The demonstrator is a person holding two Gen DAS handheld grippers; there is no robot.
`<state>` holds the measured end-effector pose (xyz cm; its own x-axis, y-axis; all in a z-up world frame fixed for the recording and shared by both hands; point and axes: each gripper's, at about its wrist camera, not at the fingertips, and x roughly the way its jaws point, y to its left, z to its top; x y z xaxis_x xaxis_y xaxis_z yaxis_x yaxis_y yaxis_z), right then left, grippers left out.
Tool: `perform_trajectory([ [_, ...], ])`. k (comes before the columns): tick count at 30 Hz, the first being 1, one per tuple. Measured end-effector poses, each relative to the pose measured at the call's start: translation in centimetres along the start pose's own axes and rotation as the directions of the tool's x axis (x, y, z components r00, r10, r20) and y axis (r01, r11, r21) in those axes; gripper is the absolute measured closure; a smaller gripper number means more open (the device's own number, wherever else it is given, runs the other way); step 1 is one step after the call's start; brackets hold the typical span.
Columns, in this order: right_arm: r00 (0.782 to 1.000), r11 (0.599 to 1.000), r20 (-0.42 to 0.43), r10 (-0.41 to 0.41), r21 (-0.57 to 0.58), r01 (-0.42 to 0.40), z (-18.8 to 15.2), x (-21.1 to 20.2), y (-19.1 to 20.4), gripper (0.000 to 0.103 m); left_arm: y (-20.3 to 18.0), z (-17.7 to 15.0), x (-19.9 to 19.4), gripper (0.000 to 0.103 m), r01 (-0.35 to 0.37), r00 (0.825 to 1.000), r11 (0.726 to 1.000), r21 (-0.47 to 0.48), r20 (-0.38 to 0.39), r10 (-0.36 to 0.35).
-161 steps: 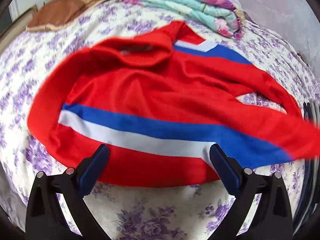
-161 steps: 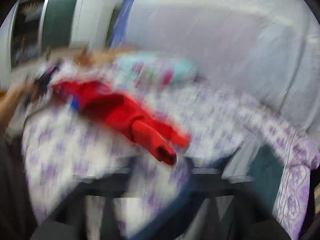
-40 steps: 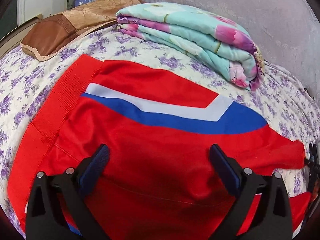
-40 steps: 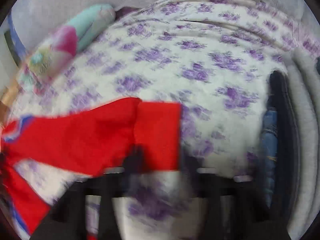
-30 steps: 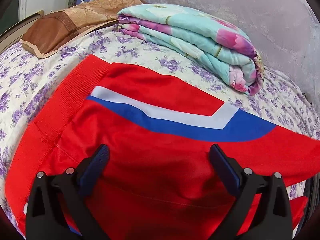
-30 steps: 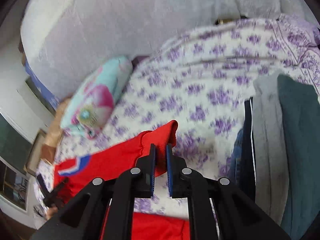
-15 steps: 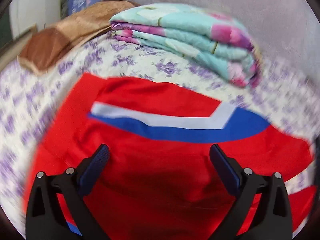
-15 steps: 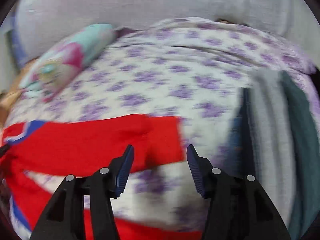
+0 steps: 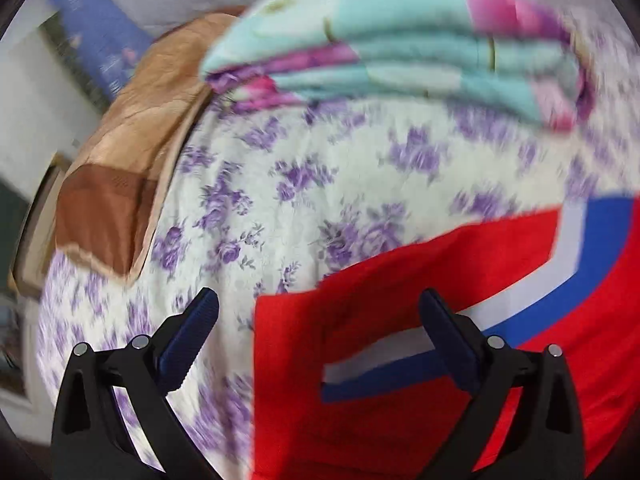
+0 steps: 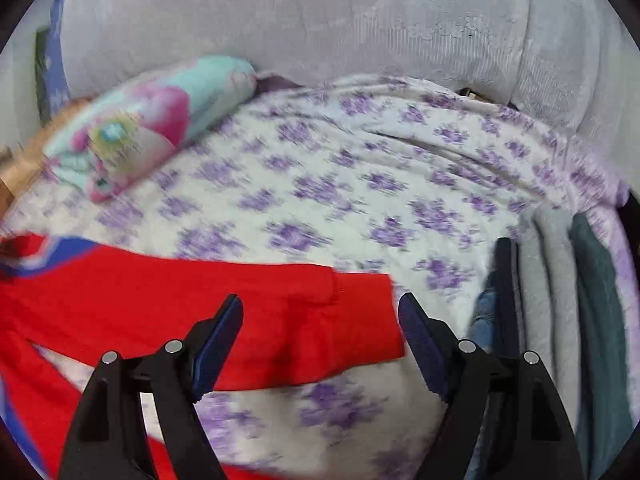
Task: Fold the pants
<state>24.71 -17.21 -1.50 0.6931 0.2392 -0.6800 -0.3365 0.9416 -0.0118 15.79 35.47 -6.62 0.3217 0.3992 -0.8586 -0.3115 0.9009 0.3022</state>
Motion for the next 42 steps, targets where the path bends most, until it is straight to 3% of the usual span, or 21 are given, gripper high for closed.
perform_trajectory([
  [2,0.999,0.999,-0.004,0.035,0.029,-0.035,-0.5,-0.3,-0.1,0.02,0.4,0.2,1.3,0.009,0.016,1.0,1.0,0.021,-0.024,-0.016],
  [5,0.994,0.996,-0.062,0.088,0.024,-0.087,-1.0,0.6,0.7,0.02,0.9,0.5,1.9,0.029,0.115,0.993,0.992,0.044,-0.004,-0.115],
  [7,0.992,0.995,-0.076,0.101,0.023,-0.099,-0.9,0.8,1.1,0.02,0.8,0.7,2.4,0.054,0.164,0.986,0.984,0.066,0.003,-0.165],
  [9,0.993,0.995,-0.064,0.097,0.022,-0.095,-0.9,0.5,1.5,0.02,1.1,0.9,2.3,0.066,0.174,0.985,0.984,0.045,0.008,-0.175],
  [13,0.991,0.993,-0.071,0.112,-0.027,-0.114,0.5,1.0,2.9,0.02,2.8,1.6,0.4,0.075,0.229,0.973,0.969,-0.096,0.06,-0.225],
  [17,0.983,0.979,-0.097,0.158,-0.111,-0.169,3.3,3.6,6.0,0.017,3.3,2.4,-0.8,0.075,0.136,0.988,0.979,-0.155,0.096,-0.122],
  [19,0.98,0.971,-0.127,0.151,-0.168,-0.172,4.6,6.3,8.0,0.015,4.9,2.7,-0.9,0.075,0.164,0.983,0.95,-0.267,0.127,-0.133],
  [20,0.977,0.967,-0.158,0.146,-0.185,-0.174,5.1,8.1,9.1,0.015,5.6,2.9,-0.6,0.075,0.192,0.978,0.931,-0.31,0.141,-0.155],
  [21,0.971,0.963,-0.192,0.143,-0.2,-0.181,5.4,9.6,9.9,0.015,5.5,2.9,-0.1,0.072,0.2,0.977,0.929,-0.31,0.133,-0.166],
  [23,0.961,0.959,-0.266,0.075,-0.246,-0.142,5.0,12.5,11.3,0.015,4.0,2.7,1.3,0.062,0.113,0.993,0.964,-0.24,0.07,-0.099],
  [24,0.952,0.953,-0.303,-0.052,-0.3,-0.043,4.2,14.8,11.8,0.016,3.1,2.5,2.2,0.049,0.031,0.999,0.982,-0.186,0.026,-0.026],
  [25,0.949,0.955,-0.304,-0.081,-0.295,-0.013,4.0,15.5,11.6,0.014,2.9,2.1,2.6,0.039,-0.009,1.0,0.987,-0.161,0.009,0.011],
  [26,0.955,0.967,-0.287,-0.073,-0.255,-0.002,4.3,15.4,11.1,0.014,3.0,1.8,2.8,0.037,-0.023,1.0,0.988,-0.155,0.004,0.024],
  [29,0.951,0.961,-0.186,-0.247,-0.174,0.215,5.1,13.5,8.4,0.014,5.6,0.5,2.2,0.021,0.031,0.999,0.966,-0.259,0.017,-0.027],
  [30,0.964,0.957,-0.122,-0.236,-0.2,0.209,5.0,12.0,8.4,0.014,6.8,0.2,1.9,0.018,0.065,0.998,0.948,-0.313,0.018,-0.063],
  [33,0.997,0.972,-0.071,-0.034,-0.233,0.016,4.4,8.8,9.5,0.014,8.2,-0.6,-0.7,0.017,0.14,0.99,0.903,-0.406,0.076,-0.119],
  [35,0.995,0.97,-0.06,0.084,-0.224,-0.095,3.9,7.6,11.5,0.017,7.1,-0.8,-3.3,0.008,0.131,0.986,0.906,-0.402,0.149,-0.077],
  [38,0.964,0.947,-0.114,0.239,-0.193,-0.257,3.7,7.8,15.6,0.04,3.5,-0.6,-5.8,0.005,0.208,0.966,0.913,-0.35,0.221,-0.135],
  [40,0.927,0.92,-0.183,0.326,-0.165,-0.356,3.2,8.7,18.8,0.041,1.4,-0.4,-6.2,0.005,0.222,0.963,0.921,-0.32,0.218,-0.157],
  [42,0.887,0.909,-0.319,0.334,-0.14,-0.392,2.1,10.7,21.4,0.045,-1.2,-0.4,-6.2,0.005,0.235,0.961,0.937,-0.257,0.207,-0.184],
])
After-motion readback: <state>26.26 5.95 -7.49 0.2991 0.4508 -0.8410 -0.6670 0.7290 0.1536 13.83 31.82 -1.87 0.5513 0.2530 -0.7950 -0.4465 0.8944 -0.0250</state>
